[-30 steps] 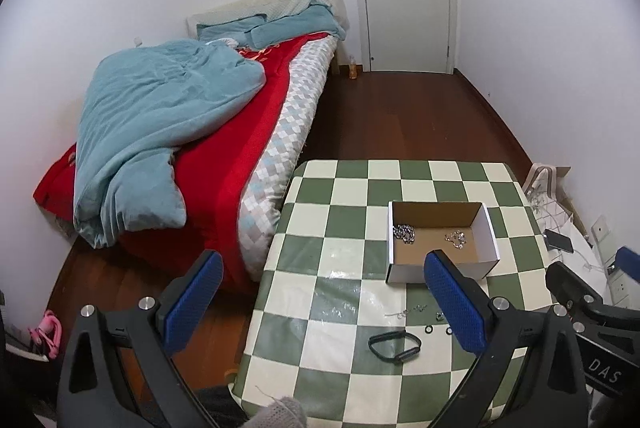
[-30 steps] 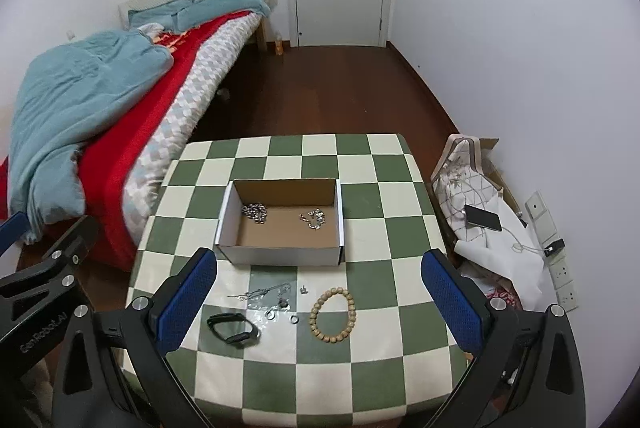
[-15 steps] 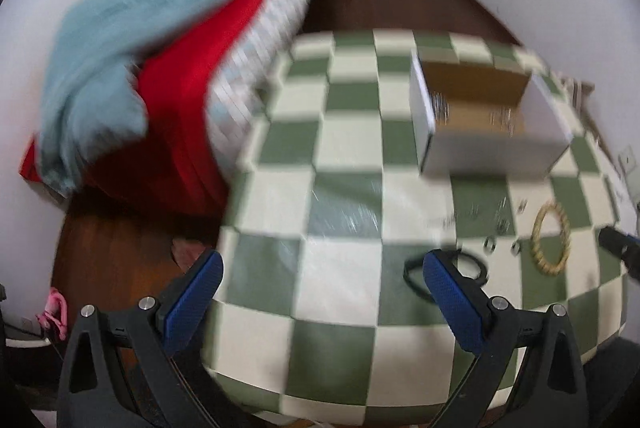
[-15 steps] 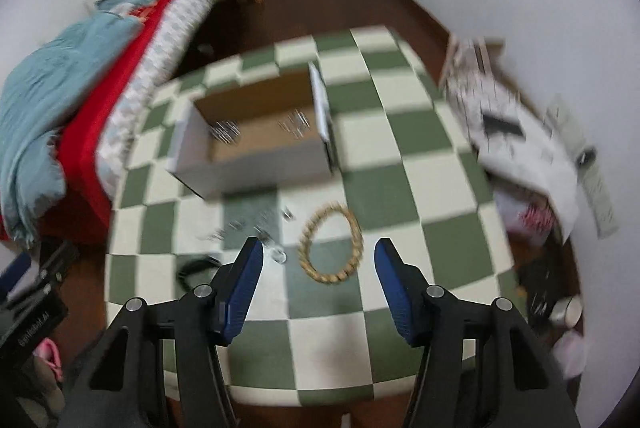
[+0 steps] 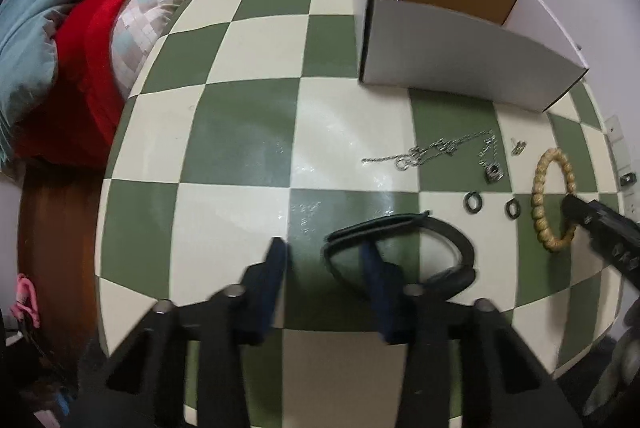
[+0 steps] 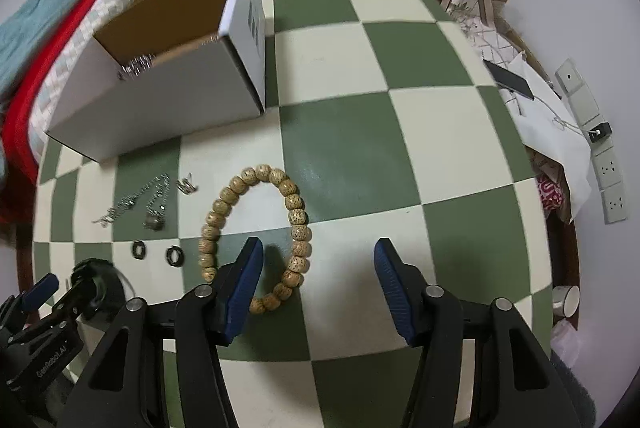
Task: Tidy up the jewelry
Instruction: 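Grasp the black watch band with left gripper while right gripper grasps wooden bead bracelet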
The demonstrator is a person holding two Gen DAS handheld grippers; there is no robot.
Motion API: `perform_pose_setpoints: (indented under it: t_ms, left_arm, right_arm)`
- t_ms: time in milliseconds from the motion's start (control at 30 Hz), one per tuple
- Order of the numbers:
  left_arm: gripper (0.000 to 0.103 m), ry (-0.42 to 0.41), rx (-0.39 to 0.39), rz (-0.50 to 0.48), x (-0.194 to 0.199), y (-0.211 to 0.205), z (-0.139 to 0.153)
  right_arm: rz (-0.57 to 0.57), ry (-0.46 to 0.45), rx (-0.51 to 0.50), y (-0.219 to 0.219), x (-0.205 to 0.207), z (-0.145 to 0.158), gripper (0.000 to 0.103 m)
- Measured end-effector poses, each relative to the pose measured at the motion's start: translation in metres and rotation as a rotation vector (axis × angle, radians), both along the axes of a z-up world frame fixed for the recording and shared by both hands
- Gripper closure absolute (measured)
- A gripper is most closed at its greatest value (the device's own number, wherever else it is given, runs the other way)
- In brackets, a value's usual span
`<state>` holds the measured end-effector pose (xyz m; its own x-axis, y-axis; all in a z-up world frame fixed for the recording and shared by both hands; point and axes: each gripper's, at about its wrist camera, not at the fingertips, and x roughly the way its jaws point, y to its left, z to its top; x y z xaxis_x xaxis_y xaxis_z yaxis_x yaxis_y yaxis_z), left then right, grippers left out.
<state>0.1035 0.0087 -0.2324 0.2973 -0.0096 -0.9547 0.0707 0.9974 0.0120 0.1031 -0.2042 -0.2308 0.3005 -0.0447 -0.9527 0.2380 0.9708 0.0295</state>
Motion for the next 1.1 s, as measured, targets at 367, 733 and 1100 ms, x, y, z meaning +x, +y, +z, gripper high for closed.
perform_pose_setpoints:
  t_ms: [367,733,1100]
  left_arm:
    - [0.091,-0.03,0.01,0.008,-0.009,-0.004,0.003]
    - [0.095,-0.118,0.027,-0.016,-0.019,-0.018,0.028]
    - [0.096,-0.2,0.017,-0.064,-0.031,-0.035,0.06]
  right_arm:
    - [0.076,-0.01,-0.101,0.026,0.007,0.001,0.093]
    - [0.076,-0.025,-0.112,0.028,0.0,0.004,0.094]
    - [0.085,-0.144,-0.123,0.038,-0.026,0.047,0.094]
